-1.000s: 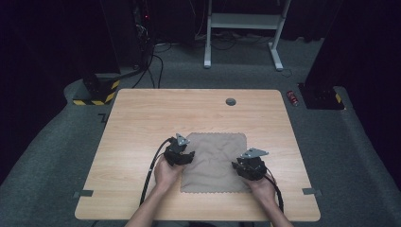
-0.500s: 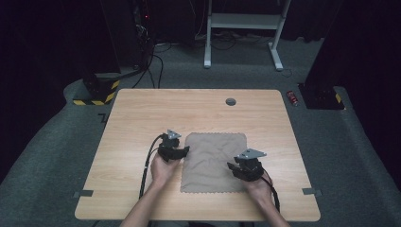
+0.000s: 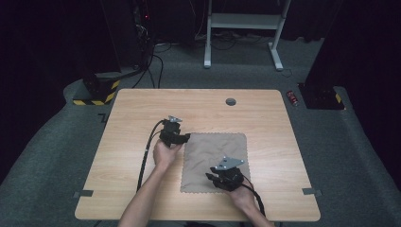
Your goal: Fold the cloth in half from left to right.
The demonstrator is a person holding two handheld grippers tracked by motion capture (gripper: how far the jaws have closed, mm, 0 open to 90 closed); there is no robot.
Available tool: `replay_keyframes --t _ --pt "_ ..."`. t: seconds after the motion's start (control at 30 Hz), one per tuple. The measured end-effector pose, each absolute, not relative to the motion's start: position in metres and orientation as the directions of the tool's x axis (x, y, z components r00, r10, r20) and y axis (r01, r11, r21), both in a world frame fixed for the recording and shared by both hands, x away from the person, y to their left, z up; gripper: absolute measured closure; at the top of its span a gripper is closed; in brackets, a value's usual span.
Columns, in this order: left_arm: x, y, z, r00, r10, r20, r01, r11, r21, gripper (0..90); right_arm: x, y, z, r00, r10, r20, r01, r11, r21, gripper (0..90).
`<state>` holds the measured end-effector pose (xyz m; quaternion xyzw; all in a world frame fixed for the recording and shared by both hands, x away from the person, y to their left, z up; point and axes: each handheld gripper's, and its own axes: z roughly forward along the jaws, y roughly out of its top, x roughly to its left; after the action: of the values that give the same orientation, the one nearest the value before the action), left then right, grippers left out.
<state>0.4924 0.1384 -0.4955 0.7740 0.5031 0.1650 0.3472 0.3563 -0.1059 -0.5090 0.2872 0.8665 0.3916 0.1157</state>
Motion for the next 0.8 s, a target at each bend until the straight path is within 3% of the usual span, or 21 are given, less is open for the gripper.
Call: replay_keyframes --t 0.33,0.43,0.53,0.57,0.7,0.8 --pt "0.512 0.123 -0.502 0.426 0.903 -0.064 0.701 -0.285 0.653 47.8 0.340 -0.060 -0.512 -0.883 0.469 0.020 0.322 0.573 0.754 67.9" --pt "0.515 0.115 -0.507 0.439 0.898 -0.019 0.700 -0.328 0.635 48.9 0.335 -0.047 -0.516 -0.896 0.444 0.018 0.305 0.585 0.751 68.0" --pt "0.514 0.113 -0.508 0.450 0.893 -0.011 0.691 -0.340 0.638 53.9 0.334 -0.044 -0.516 -0.900 0.435 0.015 0.297 0.588 0.753 68.0" --pt "0.514 0.112 -0.508 0.459 0.888 -0.016 0.689 -0.344 0.638 64.3 0.331 -0.042 -0.516 -0.902 0.431 0.010 0.292 0.593 0.750 68.5" --pt "0.513 0.104 -0.505 0.519 0.855 -0.003 0.674 -0.407 0.616 83.4 0.330 -0.039 -0.519 -0.908 0.419 -0.002 0.282 0.615 0.736 70.0" --pt "0.512 0.100 -0.502 0.534 0.846 0.014 0.662 -0.428 0.615 87.6 0.330 -0.037 -0.521 -0.912 0.409 -0.013 0.273 0.631 0.727 70.9"
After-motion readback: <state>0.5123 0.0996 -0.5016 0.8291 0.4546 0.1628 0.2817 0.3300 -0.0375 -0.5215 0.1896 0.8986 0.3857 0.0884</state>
